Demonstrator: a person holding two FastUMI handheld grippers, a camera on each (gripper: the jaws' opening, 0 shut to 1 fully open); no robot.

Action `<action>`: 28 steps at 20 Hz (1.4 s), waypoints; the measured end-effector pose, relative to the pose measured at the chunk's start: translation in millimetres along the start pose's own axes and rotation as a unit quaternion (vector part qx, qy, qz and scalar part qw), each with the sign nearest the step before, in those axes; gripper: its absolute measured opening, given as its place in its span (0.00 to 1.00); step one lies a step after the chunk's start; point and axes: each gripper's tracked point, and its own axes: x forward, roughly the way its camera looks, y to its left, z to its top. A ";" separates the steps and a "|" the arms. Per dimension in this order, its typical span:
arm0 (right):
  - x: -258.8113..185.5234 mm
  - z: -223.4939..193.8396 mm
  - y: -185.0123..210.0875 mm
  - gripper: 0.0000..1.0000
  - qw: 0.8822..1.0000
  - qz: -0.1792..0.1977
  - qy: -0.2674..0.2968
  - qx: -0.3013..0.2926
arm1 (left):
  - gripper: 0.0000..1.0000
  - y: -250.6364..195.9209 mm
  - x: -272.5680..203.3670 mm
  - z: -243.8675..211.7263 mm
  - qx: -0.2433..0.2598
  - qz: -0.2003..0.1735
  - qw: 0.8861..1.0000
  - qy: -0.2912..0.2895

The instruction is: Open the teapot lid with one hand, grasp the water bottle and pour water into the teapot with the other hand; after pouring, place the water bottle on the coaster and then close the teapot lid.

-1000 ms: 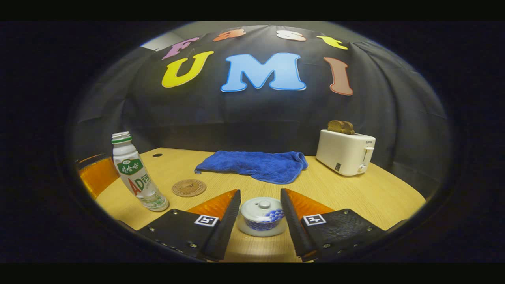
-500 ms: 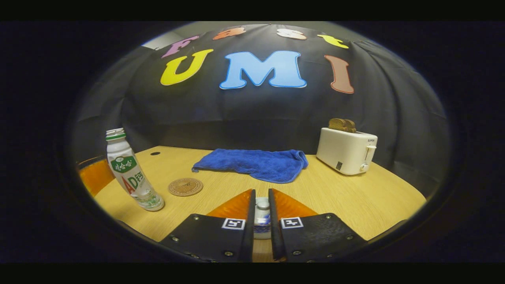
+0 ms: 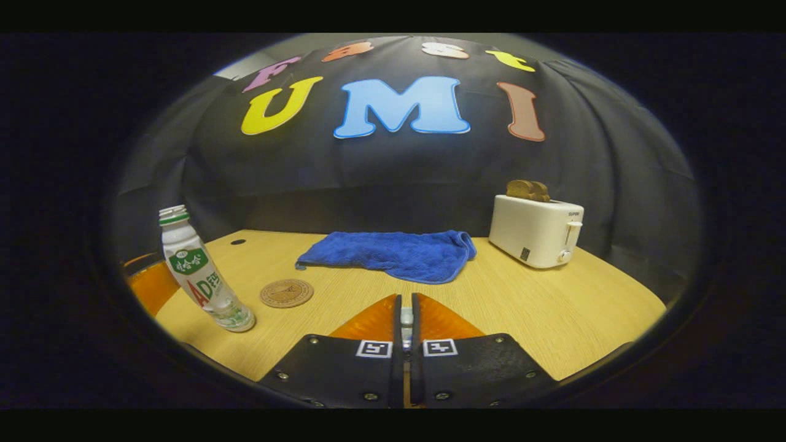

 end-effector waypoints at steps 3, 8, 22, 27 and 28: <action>-0.5 -0.4 1.4 0.04 1.000 0.002 -0.002 -0.014 | 0.93 8.9 1.5 -3.3 0.007 0.010 1.000 0.004; -4.9 9.2 2.0 0.04 1.000 0.008 -0.012 -0.002 | 0.94 21.8 3.8 -13.9 0.010 0.023 0.999 0.022; -33.2 55.0 -33.8 0.04 0.997 -0.012 -0.071 0.010 | 0.94 44.7 38.7 -37.1 0.045 0.050 0.997 0.043; -31.2 50.1 -53.5 0.04 0.997 -0.024 -0.071 0.017 | 1.00 43.4 51.9 -48.4 0.051 0.046 0.996 0.056; -29.8 48.6 -55.2 0.04 0.997 -0.024 -0.069 0.018 | 0.94 42.0 54.8 -51.7 0.051 0.045 0.996 0.060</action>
